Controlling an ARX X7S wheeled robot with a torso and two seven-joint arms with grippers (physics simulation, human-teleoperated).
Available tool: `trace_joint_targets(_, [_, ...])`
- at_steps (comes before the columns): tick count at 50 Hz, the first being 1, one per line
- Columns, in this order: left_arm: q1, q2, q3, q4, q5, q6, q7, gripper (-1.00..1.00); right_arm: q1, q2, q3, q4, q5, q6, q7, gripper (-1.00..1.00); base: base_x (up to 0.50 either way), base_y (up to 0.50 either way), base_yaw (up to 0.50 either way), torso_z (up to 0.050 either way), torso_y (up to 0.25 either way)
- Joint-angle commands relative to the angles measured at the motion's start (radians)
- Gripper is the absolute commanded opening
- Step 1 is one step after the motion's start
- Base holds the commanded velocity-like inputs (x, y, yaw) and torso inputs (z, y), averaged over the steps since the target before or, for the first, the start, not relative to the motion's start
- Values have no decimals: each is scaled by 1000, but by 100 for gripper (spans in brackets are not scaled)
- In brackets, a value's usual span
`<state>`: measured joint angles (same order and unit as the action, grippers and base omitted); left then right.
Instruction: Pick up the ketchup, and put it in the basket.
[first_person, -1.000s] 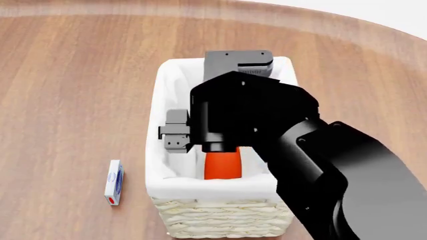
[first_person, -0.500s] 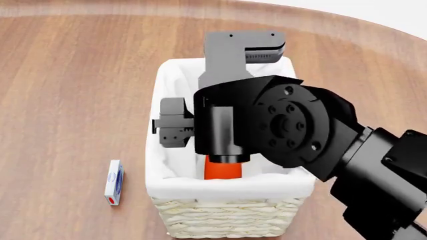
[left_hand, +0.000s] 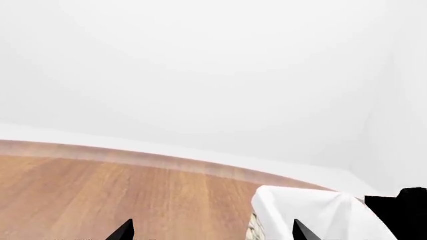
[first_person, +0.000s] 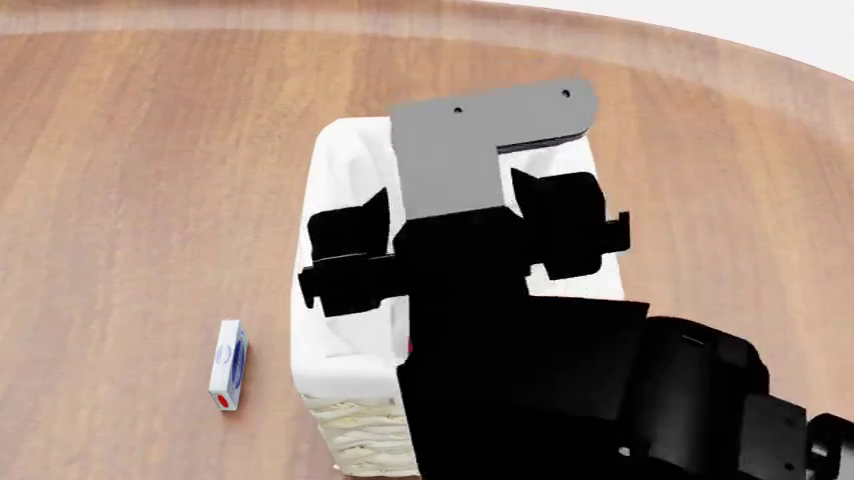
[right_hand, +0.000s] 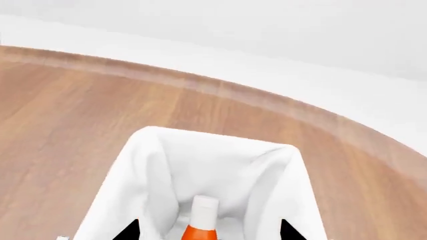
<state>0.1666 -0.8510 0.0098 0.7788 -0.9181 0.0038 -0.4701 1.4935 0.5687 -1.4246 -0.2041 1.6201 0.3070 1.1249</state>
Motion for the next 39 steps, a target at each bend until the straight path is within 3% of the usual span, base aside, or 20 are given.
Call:
trace_joint_targets(1, [-11,10,17,-11,10,-4,7,100,-74,79,-49,-204,-394,-106,83,100,0,0,0,0,0])
trace_joint_targets(14, [-19,9,25,1,10,-13,1,100,-170,138,-106,-278,-662,-125,267,100,0,0,0,0,0])
trace_joint_targets(39, [-59,-9,49,45,-16,-59,-33,100,-426,219,-179,-297,-869,-311,279,100,0,0,0,0,0])
